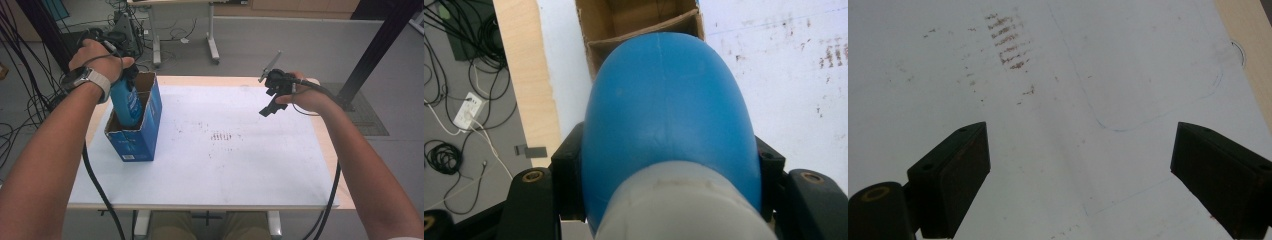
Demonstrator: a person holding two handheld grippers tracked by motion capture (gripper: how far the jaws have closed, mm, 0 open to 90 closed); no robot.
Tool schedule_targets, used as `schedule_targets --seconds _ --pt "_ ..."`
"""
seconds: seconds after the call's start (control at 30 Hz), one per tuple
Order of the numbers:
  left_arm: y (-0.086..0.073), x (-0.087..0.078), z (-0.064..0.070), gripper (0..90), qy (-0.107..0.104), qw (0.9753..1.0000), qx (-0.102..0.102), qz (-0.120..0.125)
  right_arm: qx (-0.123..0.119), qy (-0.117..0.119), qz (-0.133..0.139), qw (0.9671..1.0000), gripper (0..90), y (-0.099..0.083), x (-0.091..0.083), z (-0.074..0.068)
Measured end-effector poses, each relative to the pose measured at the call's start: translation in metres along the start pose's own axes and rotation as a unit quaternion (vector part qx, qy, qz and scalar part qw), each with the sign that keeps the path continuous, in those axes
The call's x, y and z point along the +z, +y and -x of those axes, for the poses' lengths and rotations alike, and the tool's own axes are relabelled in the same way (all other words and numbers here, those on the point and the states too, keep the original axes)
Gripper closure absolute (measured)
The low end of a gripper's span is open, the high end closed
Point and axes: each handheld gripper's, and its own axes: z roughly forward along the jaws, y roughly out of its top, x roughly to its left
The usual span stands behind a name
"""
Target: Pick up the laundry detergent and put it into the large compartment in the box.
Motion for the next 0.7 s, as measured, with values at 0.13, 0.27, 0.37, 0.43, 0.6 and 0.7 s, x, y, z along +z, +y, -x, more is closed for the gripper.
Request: schedule_targets --seconds 0.13,0.27,0.37,0.43,0.6,0.7 --pt "-0.001 0.005 0.000 37.8 0.001 1.0000 -0.003 0.003 0.002 -0.001 0.001 1.0000 8.8 0.000 -0.001 0.000" --pt "-0.001 0.012 -0.001 37.8 0.001 1.0000 -0.005 0.001 0.005 0.000 0.002 1.0000 8.8 -0.001 -0.001 -0.001" --pt "-0.001 0.017 -0.001 37.8 -0.003 1.0000 -0.007 0.001 0.005 0.000 0.001 1.0000 8.8 -0.003 0.000 -0.001" --pt "-0.001 0.020 -0.001 37.8 -0.003 1.0000 -0.008 0.001 0.006 0.001 -0.002 1.0000 8.8 -0.004 0.001 -0.001" --pt "-0.001 0.028 -0.002 37.8 -0.005 0.9999 -0.011 -0.001 0.008 0.002 -0.002 1.0000 8.8 -0.006 0.003 -0.001" --pt "-0.002 0.034 -0.003 37.8 -0.003 0.9999 -0.011 -0.004 0.009 0.003 -0.002 1.0000 8.8 -0.006 0.005 -0.001"
